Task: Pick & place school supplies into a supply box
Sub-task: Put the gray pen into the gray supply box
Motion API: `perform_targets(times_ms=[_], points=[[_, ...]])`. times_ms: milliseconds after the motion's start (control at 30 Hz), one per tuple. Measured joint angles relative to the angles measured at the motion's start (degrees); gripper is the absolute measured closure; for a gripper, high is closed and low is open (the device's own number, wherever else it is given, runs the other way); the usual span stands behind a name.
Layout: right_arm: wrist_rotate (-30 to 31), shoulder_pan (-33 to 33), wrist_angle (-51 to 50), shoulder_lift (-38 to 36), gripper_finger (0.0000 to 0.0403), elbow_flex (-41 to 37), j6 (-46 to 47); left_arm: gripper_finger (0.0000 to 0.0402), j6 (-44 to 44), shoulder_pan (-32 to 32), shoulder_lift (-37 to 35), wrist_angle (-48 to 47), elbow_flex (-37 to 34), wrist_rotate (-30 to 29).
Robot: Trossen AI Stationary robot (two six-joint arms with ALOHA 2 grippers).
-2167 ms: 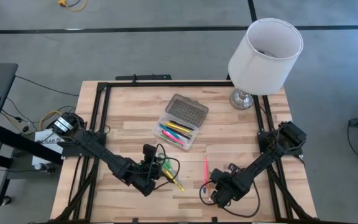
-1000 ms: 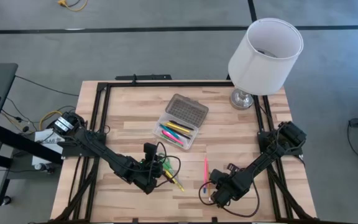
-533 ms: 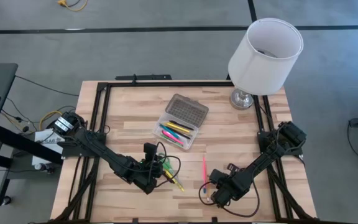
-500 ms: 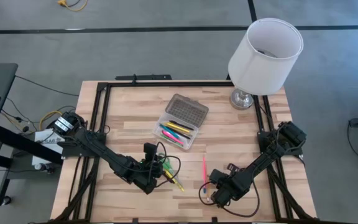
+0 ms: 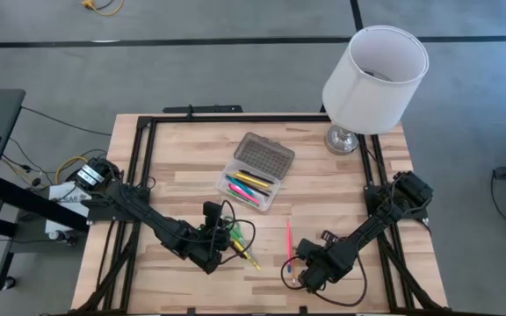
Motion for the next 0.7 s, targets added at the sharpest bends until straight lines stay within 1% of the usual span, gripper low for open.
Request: perform_targets(times_ms=[333,700], points=[[0.0,0.0,-0.8,0.1,0.0386,0.5,-1.1,0.0288,0.0,0.0,0.0,0.0,0.0,0.0],[-0.4,0.1,-10.8,0.4,0.0391,3.9,-1.5,0.0288,0.0,0.0,0.0,0.0,0.0,-0.1]])
